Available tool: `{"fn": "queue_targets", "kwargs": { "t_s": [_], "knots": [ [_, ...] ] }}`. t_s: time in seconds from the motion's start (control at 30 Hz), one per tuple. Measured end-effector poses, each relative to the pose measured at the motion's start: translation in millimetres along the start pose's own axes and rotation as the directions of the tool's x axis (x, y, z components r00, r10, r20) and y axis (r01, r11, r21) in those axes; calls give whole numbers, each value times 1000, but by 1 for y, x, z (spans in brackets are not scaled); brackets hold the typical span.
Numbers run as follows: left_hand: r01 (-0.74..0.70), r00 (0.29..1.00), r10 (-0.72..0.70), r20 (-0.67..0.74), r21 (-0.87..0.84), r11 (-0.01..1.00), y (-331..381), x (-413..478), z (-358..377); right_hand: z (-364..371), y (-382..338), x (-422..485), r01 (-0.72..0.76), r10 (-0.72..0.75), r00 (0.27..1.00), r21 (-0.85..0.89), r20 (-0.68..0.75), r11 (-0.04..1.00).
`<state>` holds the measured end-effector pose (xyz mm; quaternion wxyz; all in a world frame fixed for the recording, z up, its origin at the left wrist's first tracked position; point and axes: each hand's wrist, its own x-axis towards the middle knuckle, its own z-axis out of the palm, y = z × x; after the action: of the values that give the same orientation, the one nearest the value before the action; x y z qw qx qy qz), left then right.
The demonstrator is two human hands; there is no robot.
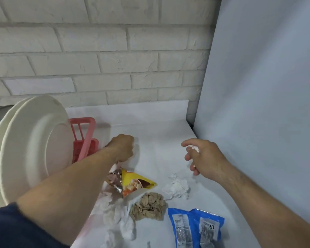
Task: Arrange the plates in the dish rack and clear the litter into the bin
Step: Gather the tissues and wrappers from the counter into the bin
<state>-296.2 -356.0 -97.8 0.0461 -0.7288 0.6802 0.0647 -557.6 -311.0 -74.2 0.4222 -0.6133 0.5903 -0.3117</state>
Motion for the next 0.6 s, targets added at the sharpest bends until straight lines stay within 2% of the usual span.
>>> {"fn": "queue_targets", "kwargs": {
  "t_s": [0.07,0.13,0.23,0.33,0.43,0.6],
  "knots": [
    [-38,995,35,-91,-34,999,1,0,-5,-6,3,-3,71,-78,995,-116,-60,991],
    [-87,978,70,-195,-81,993,1,0,-15,-10,4,-6,117,-131,990,-248,-42,962],
    [-175,941,109,-319,-186,967,4,-7,-34,-9,4,-15,91,-56,994,-401,98,911],
    [-245,910,129,-394,-262,933,9,-19,-49,2,4,-27,115,57,957,-551,286,827],
    [-276,911,158,-380,-279,920,13,-35,-57,19,8,-31,160,113,925,-642,363,750],
    [-286,921,172,-350,-307,908,12,-64,-58,36,12,-27,206,109,925,-722,364,661]
  ]
}}
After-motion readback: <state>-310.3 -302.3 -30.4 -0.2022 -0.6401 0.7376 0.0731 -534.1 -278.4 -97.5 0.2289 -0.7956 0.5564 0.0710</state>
